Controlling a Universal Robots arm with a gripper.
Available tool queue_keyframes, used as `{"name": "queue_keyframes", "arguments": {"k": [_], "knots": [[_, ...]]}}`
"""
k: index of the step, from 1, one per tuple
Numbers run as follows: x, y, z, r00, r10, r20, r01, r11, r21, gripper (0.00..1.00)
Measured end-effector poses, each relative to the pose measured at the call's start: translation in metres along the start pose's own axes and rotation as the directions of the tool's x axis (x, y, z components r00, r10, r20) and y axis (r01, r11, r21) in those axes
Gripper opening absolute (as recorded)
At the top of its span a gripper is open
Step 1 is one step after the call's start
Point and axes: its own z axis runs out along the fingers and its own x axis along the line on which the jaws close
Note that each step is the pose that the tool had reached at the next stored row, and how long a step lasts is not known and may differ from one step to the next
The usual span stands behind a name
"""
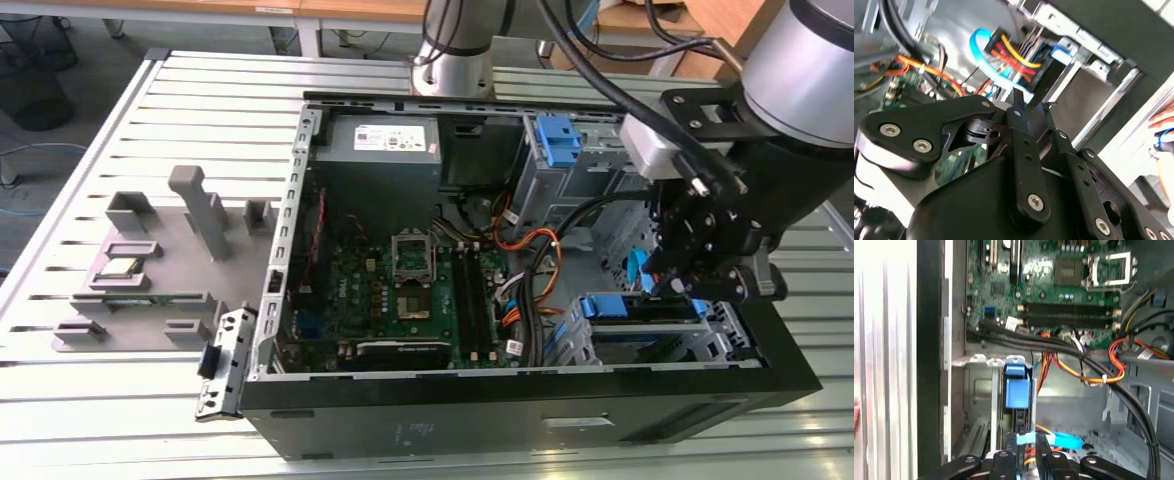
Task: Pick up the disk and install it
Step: 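Insert the second disk wire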
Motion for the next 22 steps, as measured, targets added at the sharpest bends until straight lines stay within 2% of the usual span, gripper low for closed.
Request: {"name": "queue_keyframes", "arguments": {"k": [2,5,6,11,12,13,17,20,22], "knots": [[0.0000,-0.0009,0.0002,1.0000,0.001,0.0004,-0.001,0.9993,-0.0375,0.30],[0.0001,-0.0023,0.0005,1.0000,0.002,0.0012,-0.002,0.9959,-0.0908,0.30],[0.0000,-0.0024,0.0007,1.0000,0.002,0.0016,-0.002,0.9947,-0.1028,0.30],[0.0001,-0.0023,0.0005,1.0000,0.003,0.0015,-0.002,0.9946,-0.1034,0.30],[0.0001,-0.0022,0.0005,1.0000,0.003,0.0038,-0.002,0.9947,-0.1025,0.30],[0.0001,-0.0019,0.0005,1.0000,0.003,0.0067,-0.002,0.9950,-0.1000,0.30],[0.0003,-0.0013,0.0005,0.9995,0.000,0.0302,0.002,0.9964,-0.0842,0.30],[0.0003,-0.0012,-0.0004,0.9993,0.000,0.0378,0.003,0.9967,-0.0815,0.30],[0.0003,-0.0013,-0.0028,0.9992,0.000,0.0391,0.003,0.9967,-0.0811,0.30]]}}
